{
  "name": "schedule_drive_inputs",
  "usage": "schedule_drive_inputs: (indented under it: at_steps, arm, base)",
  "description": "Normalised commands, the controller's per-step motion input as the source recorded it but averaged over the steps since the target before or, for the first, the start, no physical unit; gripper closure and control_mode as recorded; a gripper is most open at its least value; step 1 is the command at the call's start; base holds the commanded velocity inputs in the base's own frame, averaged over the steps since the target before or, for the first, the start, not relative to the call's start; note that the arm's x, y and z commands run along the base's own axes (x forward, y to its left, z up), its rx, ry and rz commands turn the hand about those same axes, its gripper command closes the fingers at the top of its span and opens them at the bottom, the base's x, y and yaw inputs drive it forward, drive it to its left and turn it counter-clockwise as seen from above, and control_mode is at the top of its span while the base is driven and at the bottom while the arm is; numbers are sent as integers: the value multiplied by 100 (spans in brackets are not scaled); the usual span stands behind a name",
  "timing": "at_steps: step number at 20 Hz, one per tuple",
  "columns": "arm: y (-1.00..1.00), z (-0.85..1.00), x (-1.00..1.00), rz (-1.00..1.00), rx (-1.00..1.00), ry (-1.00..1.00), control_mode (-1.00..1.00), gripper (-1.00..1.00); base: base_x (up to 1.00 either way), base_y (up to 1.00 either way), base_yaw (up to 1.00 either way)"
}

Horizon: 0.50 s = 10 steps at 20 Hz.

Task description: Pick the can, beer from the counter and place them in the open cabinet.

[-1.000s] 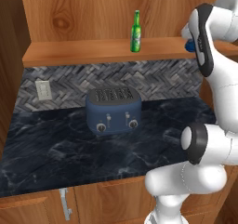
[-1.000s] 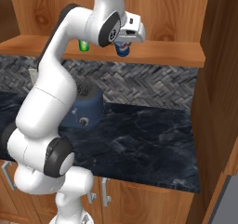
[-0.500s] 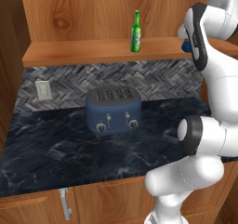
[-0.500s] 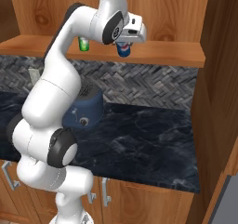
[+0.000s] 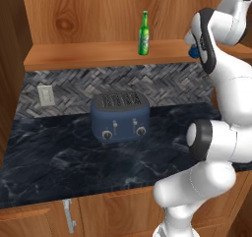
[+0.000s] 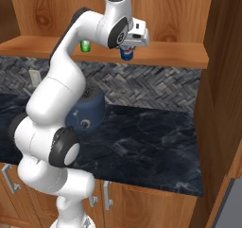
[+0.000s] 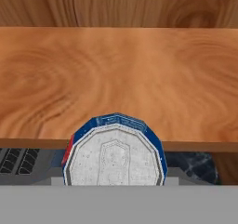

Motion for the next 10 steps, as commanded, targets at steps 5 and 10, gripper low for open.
schedule_drive_inputs:
  at_steps: [5,10]
  arm:
    - [0,-1,27,1,0,0,-100,100]
    - [0,-1,25,1,0,0,-100,100]
  base:
    - [0,0,0]
    - [0,0,0]
